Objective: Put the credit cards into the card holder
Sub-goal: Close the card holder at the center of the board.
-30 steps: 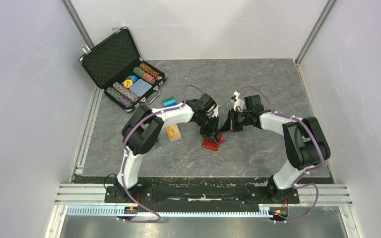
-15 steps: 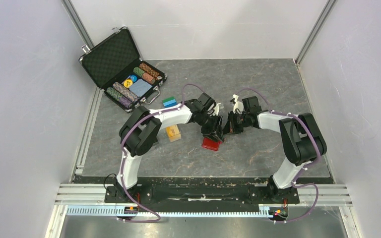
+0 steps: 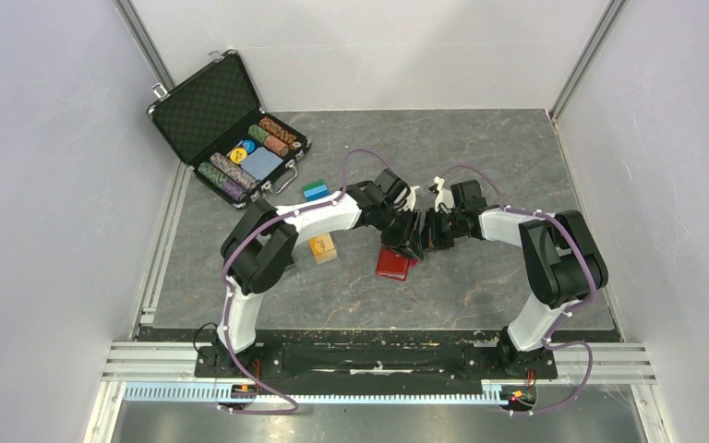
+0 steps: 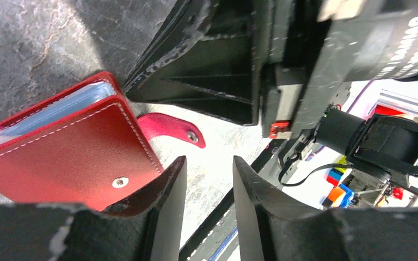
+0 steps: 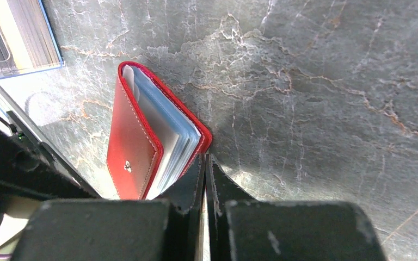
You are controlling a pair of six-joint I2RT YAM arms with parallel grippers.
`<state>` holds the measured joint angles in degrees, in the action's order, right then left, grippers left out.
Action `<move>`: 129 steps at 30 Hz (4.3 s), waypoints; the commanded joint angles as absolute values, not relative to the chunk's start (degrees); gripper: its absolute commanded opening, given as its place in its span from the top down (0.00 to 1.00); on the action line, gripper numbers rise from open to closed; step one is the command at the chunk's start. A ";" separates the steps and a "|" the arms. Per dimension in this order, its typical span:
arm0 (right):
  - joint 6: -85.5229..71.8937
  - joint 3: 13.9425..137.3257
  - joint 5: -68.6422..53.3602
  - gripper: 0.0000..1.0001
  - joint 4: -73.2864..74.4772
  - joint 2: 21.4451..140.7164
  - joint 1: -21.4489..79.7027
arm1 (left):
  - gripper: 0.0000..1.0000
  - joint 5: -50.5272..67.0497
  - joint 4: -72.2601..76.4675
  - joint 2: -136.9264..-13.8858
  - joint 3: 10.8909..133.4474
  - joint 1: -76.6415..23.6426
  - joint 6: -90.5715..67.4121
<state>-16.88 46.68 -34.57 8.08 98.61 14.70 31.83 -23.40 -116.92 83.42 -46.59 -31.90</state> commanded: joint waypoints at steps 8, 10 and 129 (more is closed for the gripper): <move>-15.60 45.86 -33.58 1.00 8.03 97.37 14.85 | 0.70 28.86 -27.51 -120.09 90.45 -47.55 -29.53; -15.59 46.04 -33.26 1.00 8.28 96.69 14.85 | 0.73 28.45 -28.94 -120.65 91.55 -47.61 -28.85; -18.63 46.58 -36.51 1.00 2.72 98.74 15.64 | 0.47 10.98 -25.03 -116.04 87.78 -53.95 -23.59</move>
